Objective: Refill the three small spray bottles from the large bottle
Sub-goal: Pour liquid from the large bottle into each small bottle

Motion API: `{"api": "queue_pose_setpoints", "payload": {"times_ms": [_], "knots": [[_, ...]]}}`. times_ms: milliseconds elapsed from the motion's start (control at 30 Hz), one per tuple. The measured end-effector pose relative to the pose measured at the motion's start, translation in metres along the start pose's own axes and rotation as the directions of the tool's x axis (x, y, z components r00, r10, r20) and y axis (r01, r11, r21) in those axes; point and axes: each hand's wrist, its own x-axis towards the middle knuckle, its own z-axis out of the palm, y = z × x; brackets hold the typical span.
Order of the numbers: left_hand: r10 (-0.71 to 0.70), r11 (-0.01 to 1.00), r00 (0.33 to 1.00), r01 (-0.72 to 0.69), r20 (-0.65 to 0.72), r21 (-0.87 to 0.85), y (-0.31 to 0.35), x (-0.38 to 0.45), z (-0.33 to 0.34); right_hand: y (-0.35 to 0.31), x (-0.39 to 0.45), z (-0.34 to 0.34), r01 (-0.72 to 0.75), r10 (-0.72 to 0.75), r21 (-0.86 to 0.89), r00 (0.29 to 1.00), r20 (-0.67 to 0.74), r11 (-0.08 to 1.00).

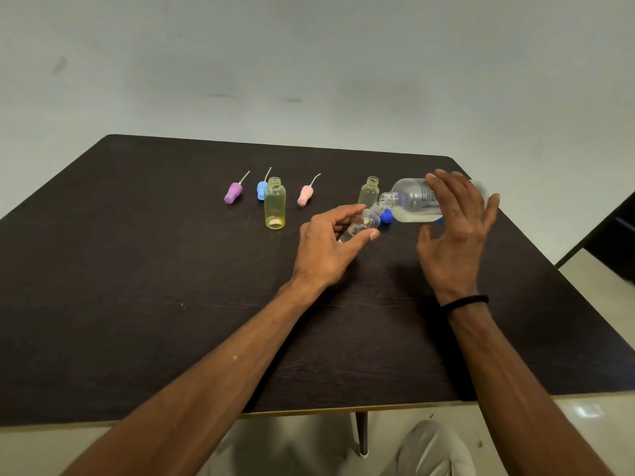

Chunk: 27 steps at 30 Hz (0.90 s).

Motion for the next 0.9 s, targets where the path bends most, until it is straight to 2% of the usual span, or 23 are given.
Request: {"api": "queue_pose_setpoints", "payload": {"times_ms": [900], "knots": [[0.004,1.000,1.000,-0.004,0.002,0.001,0.0004,-0.0001,-0.0003,-0.0002,0.0009,0.0007,-0.008,0.008,0.000,1.000,-0.006,1.000]]}}
